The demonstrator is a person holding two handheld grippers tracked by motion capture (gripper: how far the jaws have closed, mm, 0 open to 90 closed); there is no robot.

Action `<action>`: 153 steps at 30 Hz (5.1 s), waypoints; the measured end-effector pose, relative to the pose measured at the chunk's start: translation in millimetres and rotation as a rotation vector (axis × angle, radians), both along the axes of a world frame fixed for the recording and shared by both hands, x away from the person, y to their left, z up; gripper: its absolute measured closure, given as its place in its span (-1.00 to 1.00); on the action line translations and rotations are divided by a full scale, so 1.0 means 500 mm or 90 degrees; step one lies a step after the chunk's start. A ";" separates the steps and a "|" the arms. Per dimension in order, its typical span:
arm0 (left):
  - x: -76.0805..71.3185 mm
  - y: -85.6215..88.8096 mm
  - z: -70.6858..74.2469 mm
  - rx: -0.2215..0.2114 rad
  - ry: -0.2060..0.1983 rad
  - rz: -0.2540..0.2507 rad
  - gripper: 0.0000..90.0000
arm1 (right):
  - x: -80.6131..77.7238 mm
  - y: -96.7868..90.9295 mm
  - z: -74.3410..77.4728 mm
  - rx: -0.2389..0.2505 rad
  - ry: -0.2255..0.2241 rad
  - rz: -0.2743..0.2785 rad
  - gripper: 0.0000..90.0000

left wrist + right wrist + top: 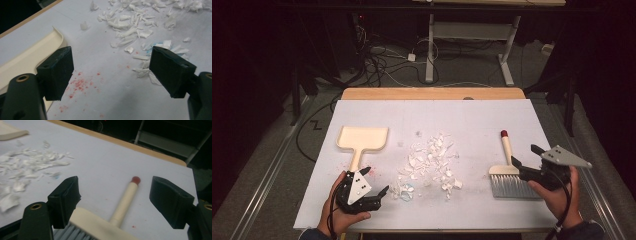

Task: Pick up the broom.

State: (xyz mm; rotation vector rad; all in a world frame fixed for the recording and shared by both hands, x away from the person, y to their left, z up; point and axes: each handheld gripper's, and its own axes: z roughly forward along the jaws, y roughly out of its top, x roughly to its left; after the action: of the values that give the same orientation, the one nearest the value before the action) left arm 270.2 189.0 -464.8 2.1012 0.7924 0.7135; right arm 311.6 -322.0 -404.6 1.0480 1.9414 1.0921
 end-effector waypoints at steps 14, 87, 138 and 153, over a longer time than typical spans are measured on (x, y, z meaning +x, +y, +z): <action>0.009 -0.005 -0.007 0.010 0.003 0.001 -0.59 | -0.041 0.005 -0.024 -0.033 -0.012 0.001 -0.47; 0.022 -0.044 -0.014 0.044 0.011 -0.071 -0.59 | 0.192 -0.007 -0.092 -0.025 0.286 -0.044 0.59; 0.066 -0.438 0.081 -0.231 0.122 -0.236 -0.08 | -0.039 0.186 0.079 0.071 -0.048 0.131 0.60; 0.084 -0.358 0.103 -0.191 0.114 -0.300 0.43 | -0.054 0.172 0.095 0.036 -0.041 0.251 0.19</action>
State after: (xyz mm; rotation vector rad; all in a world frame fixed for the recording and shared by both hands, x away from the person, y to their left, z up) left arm 312.4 10.3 -413.4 1.9827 0.4335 0.1445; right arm 284.7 -235.8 -356.9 0.6616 2.1287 1.3792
